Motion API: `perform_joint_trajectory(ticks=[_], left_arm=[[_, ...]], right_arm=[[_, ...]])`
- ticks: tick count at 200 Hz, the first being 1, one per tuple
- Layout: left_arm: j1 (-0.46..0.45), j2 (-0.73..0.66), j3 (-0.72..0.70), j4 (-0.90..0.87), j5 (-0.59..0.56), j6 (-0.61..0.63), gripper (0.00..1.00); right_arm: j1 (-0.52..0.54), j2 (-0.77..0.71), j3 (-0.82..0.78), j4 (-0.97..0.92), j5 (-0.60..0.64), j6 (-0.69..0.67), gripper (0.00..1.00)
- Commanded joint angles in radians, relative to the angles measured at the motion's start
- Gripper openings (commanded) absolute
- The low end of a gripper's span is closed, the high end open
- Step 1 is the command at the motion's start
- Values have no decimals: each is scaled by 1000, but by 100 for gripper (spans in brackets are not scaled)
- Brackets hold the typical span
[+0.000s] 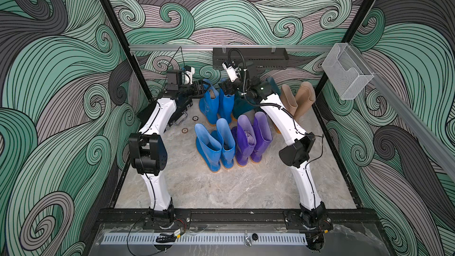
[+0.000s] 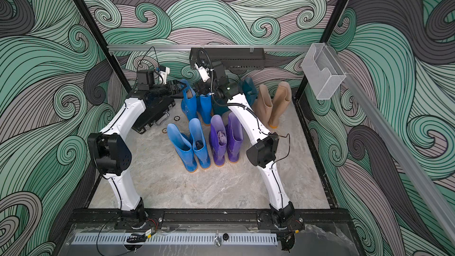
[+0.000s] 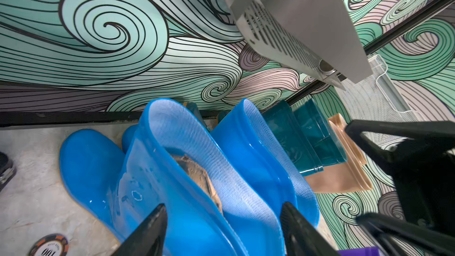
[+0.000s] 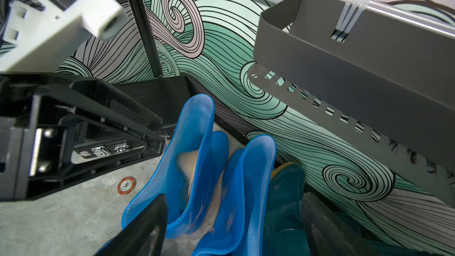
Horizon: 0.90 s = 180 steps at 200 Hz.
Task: Match and arrange rain boots in pairs
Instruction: Adjust a pair of rain boots at the center of the board, then reset both arms
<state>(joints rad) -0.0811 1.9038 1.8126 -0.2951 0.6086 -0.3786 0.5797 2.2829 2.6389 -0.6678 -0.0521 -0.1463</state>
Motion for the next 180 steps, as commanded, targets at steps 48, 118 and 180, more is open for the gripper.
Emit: perform_joint_trajectory(ticks=[48,118,180], left_arm=[[1,-460,-356,-34,-378,220,84],[29,-963,-1089,99,-788,283,89],[39,-752,-1333,496,-920,267,91]], right_arm=[[-7,-634,-652,17,163,101,88],[-193,-1469,-1800,234,280,188,90],[-359,-1616,-2445,934,379,170,99]])
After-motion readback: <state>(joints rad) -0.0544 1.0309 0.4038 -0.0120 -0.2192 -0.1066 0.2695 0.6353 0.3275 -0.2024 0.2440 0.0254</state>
